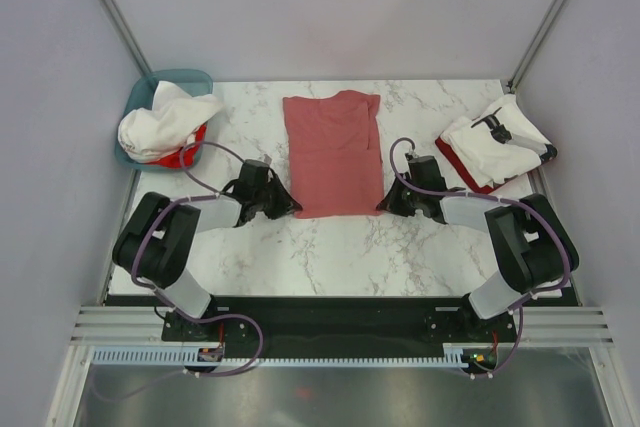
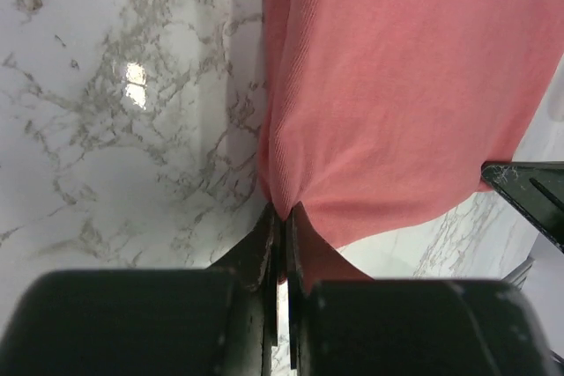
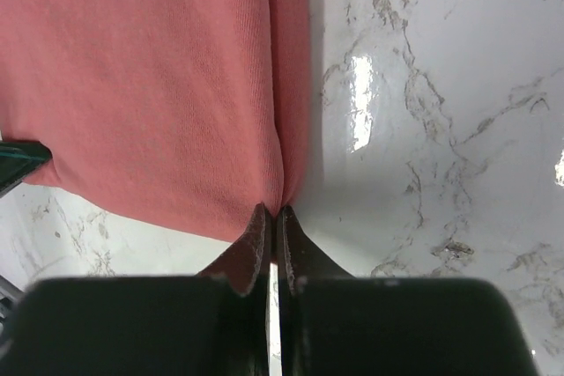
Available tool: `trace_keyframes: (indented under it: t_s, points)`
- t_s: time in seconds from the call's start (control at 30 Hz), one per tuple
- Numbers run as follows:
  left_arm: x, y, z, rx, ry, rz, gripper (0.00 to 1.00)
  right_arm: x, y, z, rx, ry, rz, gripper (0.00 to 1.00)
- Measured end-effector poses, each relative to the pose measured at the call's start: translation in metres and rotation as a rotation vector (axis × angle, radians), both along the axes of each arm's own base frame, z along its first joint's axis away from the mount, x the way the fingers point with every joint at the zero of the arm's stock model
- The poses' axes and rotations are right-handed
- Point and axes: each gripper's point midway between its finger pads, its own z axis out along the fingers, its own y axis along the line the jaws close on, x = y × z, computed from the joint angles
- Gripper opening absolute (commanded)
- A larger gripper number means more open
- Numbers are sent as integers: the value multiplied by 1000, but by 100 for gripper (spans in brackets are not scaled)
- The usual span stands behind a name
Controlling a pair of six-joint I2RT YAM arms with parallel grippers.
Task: Fold and stack the t-shirts
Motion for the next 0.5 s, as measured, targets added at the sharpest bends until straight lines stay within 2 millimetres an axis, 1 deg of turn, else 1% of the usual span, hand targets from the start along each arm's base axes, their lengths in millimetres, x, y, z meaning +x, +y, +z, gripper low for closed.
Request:
trace_keyframes:
  t_s: [0.13, 0.2, 0.33, 0.43, 0.5]
  points:
    - [-1, -1, 1, -16, -2, -10, 2, -1, 0, 1, 2, -2, 1, 0]
    - [-7, 2, 1, -19, -8, -10, 2, -3, -1, 5, 1, -9, 1, 0]
    - [-34, 9, 5, -18, -15, -21, 2, -18, 0, 23, 18, -39, 20, 0]
    - [-54, 11, 10, -23, -30, -42, 2, -33, 2, 42, 39, -84, 44, 0]
    - [-68, 12, 17, -33, -53, -59, 2, -45, 3, 55, 52, -111, 61, 0]
